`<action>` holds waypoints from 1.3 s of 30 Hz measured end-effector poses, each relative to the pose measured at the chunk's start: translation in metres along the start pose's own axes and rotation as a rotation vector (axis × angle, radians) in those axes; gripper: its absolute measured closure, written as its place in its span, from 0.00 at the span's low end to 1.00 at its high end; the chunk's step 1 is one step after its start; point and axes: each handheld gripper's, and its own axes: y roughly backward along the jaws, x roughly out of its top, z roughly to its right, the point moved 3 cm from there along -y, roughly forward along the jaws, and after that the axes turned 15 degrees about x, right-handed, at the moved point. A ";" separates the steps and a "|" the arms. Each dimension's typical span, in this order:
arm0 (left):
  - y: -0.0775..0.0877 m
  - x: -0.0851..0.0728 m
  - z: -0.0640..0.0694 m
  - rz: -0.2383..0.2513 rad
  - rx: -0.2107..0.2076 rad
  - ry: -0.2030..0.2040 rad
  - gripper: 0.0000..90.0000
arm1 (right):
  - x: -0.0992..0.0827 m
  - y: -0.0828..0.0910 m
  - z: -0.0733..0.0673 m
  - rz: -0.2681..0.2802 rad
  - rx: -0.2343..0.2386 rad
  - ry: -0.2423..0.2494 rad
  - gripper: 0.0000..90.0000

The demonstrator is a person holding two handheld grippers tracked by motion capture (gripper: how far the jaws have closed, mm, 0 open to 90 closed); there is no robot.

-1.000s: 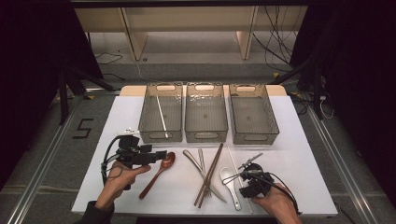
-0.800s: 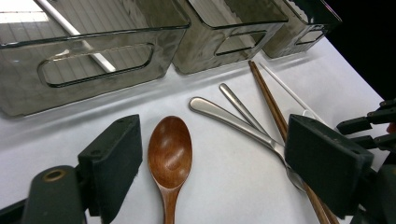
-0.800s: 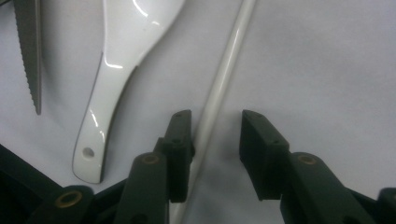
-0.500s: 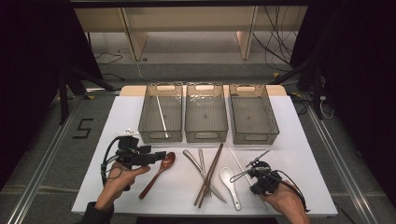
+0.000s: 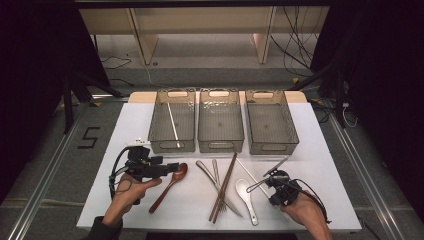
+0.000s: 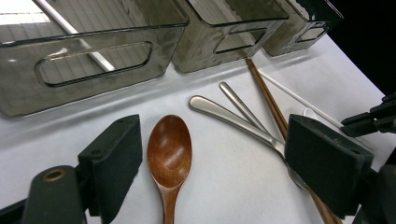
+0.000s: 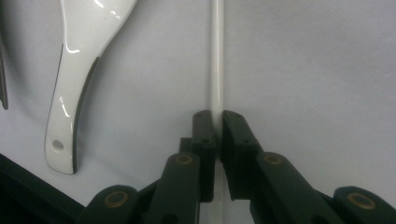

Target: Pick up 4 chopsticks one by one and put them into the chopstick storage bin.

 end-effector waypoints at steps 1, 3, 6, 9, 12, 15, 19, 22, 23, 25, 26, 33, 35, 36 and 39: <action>0.000 0.000 0.000 0.000 0.000 0.001 0.21 | 0.000 0.000 0.000 -0.002 -0.003 0.005 0.94; 0.000 0.000 0.000 0.000 -0.001 0.002 0.21 | 0.000 0.000 0.000 -0.003 -0.006 0.011 0.94; 0.000 0.000 0.000 0.000 -0.004 0.002 0.21 | -0.001 0.001 0.001 0.009 -0.002 0.011 0.94; -0.001 0.000 -0.001 0.000 -0.005 0.003 0.21 | -0.003 0.004 0.004 0.011 -0.005 0.011 0.94; -0.001 0.000 -0.002 -0.002 -0.003 0.006 0.21 | -0.005 0.007 0.004 0.021 -0.003 0.012 0.94; -0.001 0.000 -0.002 -0.003 -0.001 0.011 0.21 | -0.007 0.014 0.005 0.051 0.008 0.020 0.94; -0.001 0.000 -0.002 -0.003 0.001 0.013 0.21 | -0.008 0.024 0.004 0.094 0.021 0.037 0.94; -0.001 0.000 -0.001 -0.002 0.001 0.014 0.21 | -0.005 0.033 0.000 0.171 0.056 0.062 0.94; -0.001 0.000 -0.001 -0.001 -0.001 0.016 0.21 | -0.004 0.035 -0.002 0.198 0.062 0.070 0.94; -0.002 0.000 0.001 0.004 -0.004 0.020 0.21 | -0.001 0.039 -0.005 0.254 0.076 0.088 0.94; -0.001 0.001 0.002 0.008 -0.003 0.019 0.21 | 0.000 0.040 -0.006 0.273 0.081 0.090 0.94; -0.006 0.003 0.015 0.007 -0.036 0.030 0.21 | 0.012 0.042 -0.019 0.386 0.094 0.126 0.94; -0.009 0.003 0.021 0.004 -0.047 0.031 0.21 | 0.018 0.042 -0.024 0.409 0.101 0.145 0.94; -0.011 0.004 0.024 0.002 -0.057 0.033 0.21 | 0.020 0.042 -0.027 0.422 0.099 0.153 0.94; -0.014 0.005 0.032 0.003 -0.074 0.033 0.21 | 0.029 0.042 -0.035 0.460 0.105 0.176 0.94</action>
